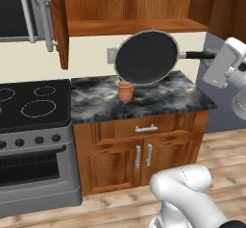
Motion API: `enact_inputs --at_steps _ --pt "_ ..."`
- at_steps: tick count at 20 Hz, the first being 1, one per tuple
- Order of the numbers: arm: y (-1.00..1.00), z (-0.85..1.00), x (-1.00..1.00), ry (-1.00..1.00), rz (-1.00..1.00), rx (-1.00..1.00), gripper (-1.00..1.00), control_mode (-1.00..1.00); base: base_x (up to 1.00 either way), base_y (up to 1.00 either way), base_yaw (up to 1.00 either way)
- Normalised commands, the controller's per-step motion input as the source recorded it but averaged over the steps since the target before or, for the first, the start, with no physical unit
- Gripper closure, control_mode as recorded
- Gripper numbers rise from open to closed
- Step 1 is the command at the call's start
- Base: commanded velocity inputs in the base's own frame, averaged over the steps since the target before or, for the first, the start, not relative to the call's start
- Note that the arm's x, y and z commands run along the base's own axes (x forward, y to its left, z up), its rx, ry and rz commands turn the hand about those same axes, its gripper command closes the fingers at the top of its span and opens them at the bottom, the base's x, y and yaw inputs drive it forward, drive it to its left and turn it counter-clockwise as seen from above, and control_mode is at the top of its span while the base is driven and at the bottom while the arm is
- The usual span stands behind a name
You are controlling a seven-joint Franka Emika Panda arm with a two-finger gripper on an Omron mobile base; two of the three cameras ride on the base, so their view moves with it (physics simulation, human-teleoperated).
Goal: Pick the pan from the cabinet and place it on the stove. Then turn on the stove burner for the pan.
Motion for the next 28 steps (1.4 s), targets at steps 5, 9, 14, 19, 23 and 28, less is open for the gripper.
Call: enact_inputs --at_steps 5,9,14,19,23,28 --pt "0.0 0.0 0.0 0.0 0.0 0.0 1.0 1.0 -0.56 0.34 0.02" --pt "0.0 0.0 0.0 0.0 0.0 0.0 1.0 1.0 -0.52 0.47 0.02" --pt "0.0 0.0 0.0 0.0 0.0 0.0 1.0 1.0 -0.41 0.7 0.02" --pt "0.0 0.0 0.0 0.0 0.0 0.0 1.0 1.0 -0.38 0.79 0.02" --pt "0.0 0.0 0.0 0.0 0.0 0.0 1.0 1.0 -0.37 0.78 0.01" --pt "0.0 0.0 0.0 0.0 0.0 0.0 1.0 1.0 -0.16 0.81 0.0"
